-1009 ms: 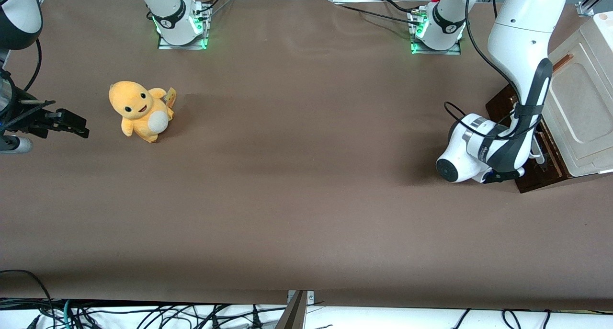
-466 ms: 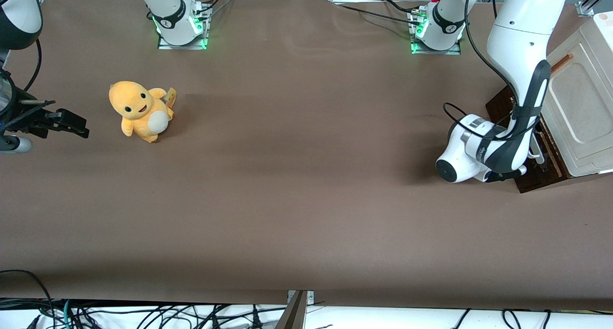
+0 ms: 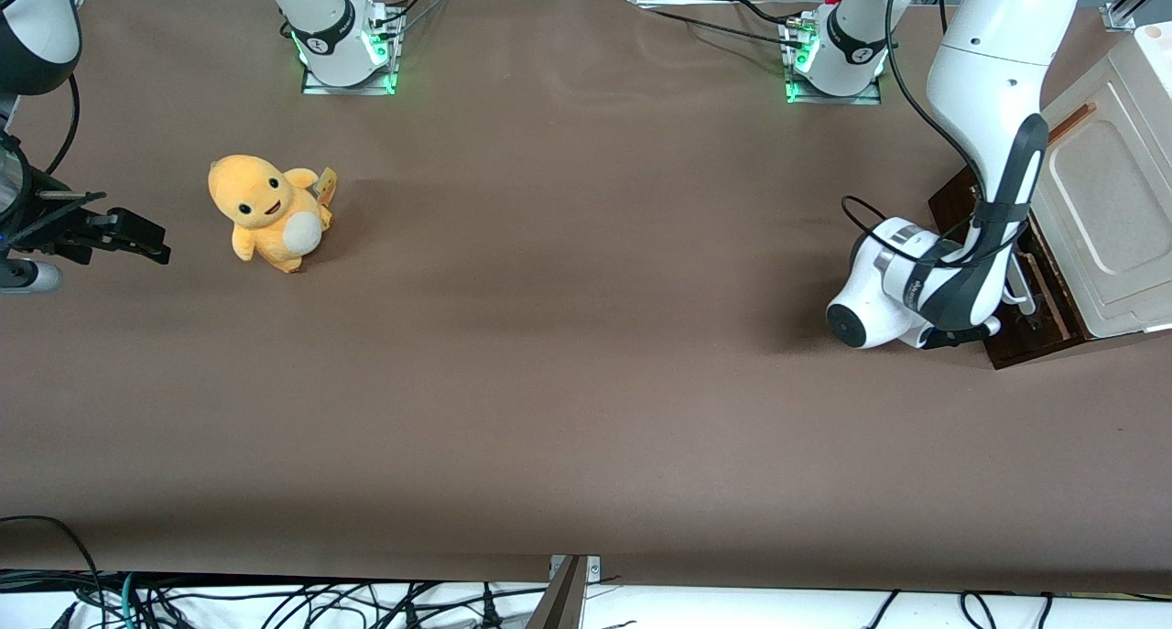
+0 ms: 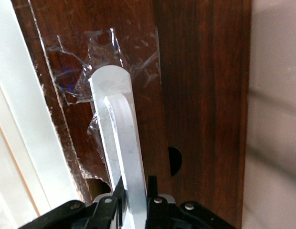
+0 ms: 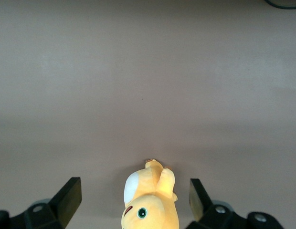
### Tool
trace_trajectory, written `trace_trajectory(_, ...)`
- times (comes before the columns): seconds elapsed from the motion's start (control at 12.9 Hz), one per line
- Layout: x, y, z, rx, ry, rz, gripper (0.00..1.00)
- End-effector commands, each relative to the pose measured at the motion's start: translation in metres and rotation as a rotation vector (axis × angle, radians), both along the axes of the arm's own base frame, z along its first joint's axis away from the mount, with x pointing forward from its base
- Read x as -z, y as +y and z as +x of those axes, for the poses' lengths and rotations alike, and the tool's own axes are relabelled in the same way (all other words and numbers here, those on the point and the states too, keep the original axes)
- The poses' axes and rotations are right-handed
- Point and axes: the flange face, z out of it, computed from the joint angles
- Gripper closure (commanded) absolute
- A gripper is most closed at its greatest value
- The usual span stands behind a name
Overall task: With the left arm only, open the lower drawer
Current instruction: 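Pull the handle away from the cabinet with the left gripper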
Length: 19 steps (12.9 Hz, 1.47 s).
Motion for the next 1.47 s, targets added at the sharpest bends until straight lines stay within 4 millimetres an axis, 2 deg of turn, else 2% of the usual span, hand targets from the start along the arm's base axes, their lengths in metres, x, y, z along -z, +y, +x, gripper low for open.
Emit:
trace_trajectory(0.0,-0.004,-0.028,0.003,0.032,0.032,-0.021,1.00)
trace_trajectory(0.39,-0.005,-0.060,0.002,0.022,0.029,-0.062,1.00)
trace_trajectory(0.78,-0.008,-0.066,0.005,0.003,0.018,-0.092,0.91)
trace_trajectory(0.85,-0.012,-0.068,0.008,0.000,0.012,-0.103,0.78)
trace_trajectory(0.93,-0.014,-0.076,0.009,0.009,0.012,-0.120,0.61)
trace_trajectory(1.01,-0.016,-0.080,0.009,0.017,0.009,-0.128,0.11)
trace_trajectory(1.09,-0.023,-0.083,0.015,0.000,-0.011,-0.151,0.00)
trace_trajectory(1.24,-0.040,-0.085,0.026,-0.052,-0.050,-0.219,0.00)
trace_trajectory(1.4,-0.079,-0.101,0.041,-0.104,-0.168,-0.394,0.00)
